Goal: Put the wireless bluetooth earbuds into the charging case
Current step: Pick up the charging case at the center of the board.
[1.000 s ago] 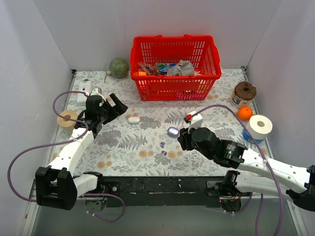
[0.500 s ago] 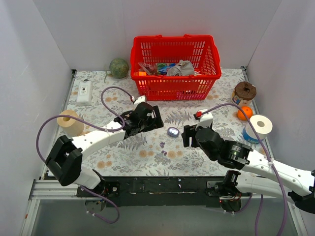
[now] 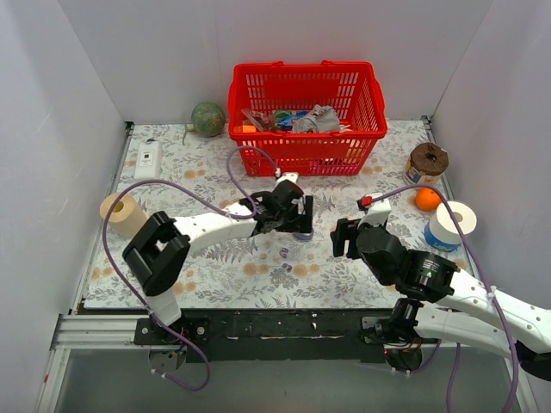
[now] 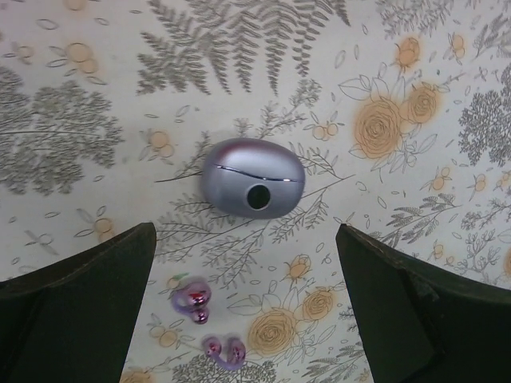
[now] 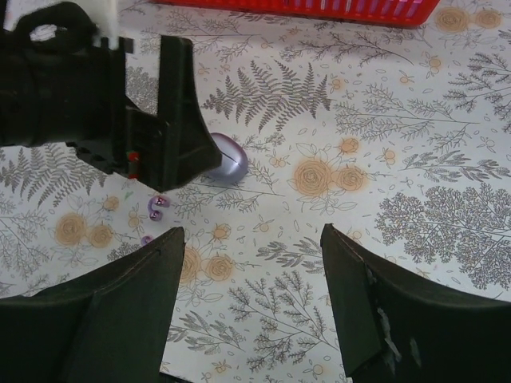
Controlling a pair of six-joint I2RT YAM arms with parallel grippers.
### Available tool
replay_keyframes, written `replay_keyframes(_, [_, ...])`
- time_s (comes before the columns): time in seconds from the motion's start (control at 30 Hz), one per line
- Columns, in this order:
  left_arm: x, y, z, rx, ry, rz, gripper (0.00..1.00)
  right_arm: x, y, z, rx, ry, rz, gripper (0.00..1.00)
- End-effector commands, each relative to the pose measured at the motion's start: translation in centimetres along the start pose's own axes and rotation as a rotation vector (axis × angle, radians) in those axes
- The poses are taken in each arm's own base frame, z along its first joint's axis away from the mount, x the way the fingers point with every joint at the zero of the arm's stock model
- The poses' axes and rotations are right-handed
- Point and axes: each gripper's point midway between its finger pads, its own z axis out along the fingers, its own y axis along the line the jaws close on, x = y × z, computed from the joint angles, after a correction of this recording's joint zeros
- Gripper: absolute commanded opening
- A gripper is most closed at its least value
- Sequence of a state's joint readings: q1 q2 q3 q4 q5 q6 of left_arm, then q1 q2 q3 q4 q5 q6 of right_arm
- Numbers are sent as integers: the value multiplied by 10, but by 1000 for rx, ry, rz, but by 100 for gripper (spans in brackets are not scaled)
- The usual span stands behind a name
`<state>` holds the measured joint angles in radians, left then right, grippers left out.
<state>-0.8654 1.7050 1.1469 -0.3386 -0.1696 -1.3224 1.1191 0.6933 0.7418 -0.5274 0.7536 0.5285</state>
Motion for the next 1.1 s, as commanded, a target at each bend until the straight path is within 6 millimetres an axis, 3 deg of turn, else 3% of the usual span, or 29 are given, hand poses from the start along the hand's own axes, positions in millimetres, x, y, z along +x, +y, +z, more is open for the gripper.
replay_keyframes(0.0, [11,-10,12,-9,38,134,98,-13,-1,-5,8,-18,31,76])
replay_keyframes(0.3, [21,-15,41,-43,76,202,98,-8,-5,-6,13,-7,17,76])
replay_keyframes(0.63, [19,-18,51,-138,58,271,98,-6,-7,-4,24,-10,-2,76])
replay_keyframes(0.83, [26,-6,60,-235,59,315,98,-6,-7,-3,23,-10,-5,76])
replay_keyframes(1.07, [29,2,60,-273,59,346,91,-7,-9,-6,19,-20,7,76])
